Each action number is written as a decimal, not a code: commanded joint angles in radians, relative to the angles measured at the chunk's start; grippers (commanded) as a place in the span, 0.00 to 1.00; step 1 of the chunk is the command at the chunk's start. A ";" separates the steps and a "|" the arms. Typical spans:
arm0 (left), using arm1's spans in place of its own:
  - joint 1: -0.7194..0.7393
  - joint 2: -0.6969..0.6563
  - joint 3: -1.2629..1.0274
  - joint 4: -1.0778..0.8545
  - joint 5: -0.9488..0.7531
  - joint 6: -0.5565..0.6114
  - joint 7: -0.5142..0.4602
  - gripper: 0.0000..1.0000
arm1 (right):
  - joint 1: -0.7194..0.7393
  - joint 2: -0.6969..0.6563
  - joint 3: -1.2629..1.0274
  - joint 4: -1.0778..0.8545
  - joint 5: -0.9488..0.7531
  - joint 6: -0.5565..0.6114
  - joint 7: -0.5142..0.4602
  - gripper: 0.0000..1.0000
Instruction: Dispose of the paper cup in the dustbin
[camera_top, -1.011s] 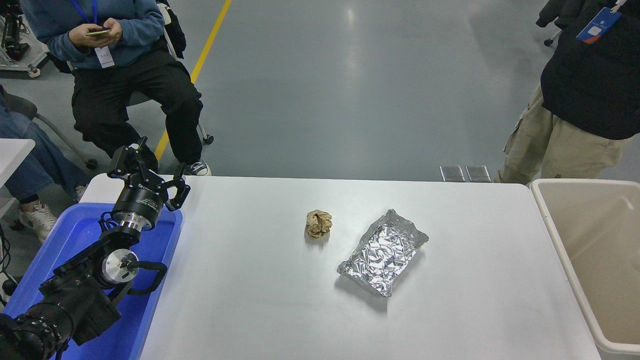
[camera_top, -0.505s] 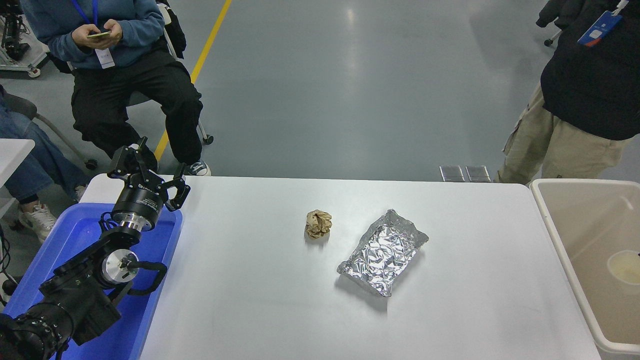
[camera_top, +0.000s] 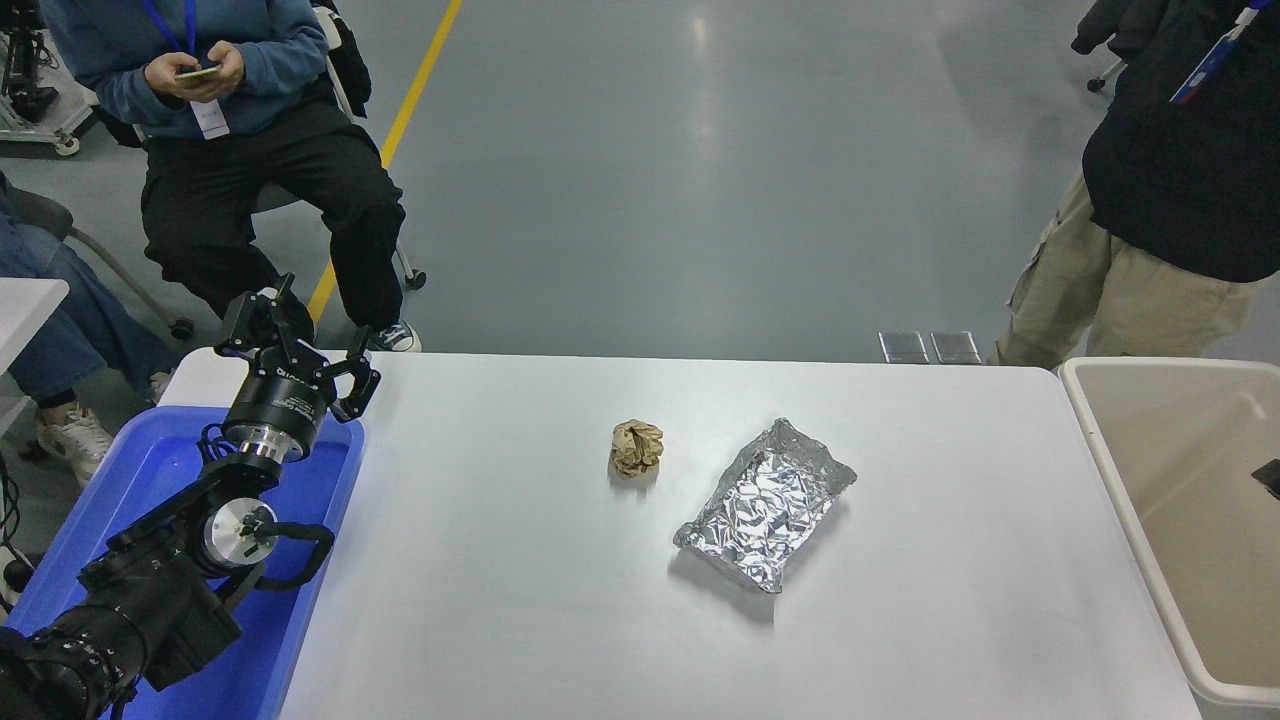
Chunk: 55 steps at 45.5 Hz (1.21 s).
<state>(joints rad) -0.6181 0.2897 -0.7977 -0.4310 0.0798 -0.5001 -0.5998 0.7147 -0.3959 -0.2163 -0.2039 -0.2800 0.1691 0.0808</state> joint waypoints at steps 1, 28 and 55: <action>0.000 0.000 0.000 0.000 0.000 0.000 0.000 1.00 | 0.067 -0.075 0.074 0.053 0.139 0.020 0.022 0.99; 0.000 0.000 0.000 0.000 0.000 0.000 0.000 1.00 | -0.015 -0.179 0.816 0.688 0.219 0.018 0.192 0.99; 0.000 0.000 0.000 0.000 0.000 0.000 0.000 1.00 | -0.239 0.189 1.436 0.906 -0.222 -0.017 0.373 0.99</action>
<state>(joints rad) -0.6182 0.2897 -0.7976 -0.4310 0.0798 -0.5001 -0.5998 0.5379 -0.3143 1.0357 0.6510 -0.3772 0.1577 0.4054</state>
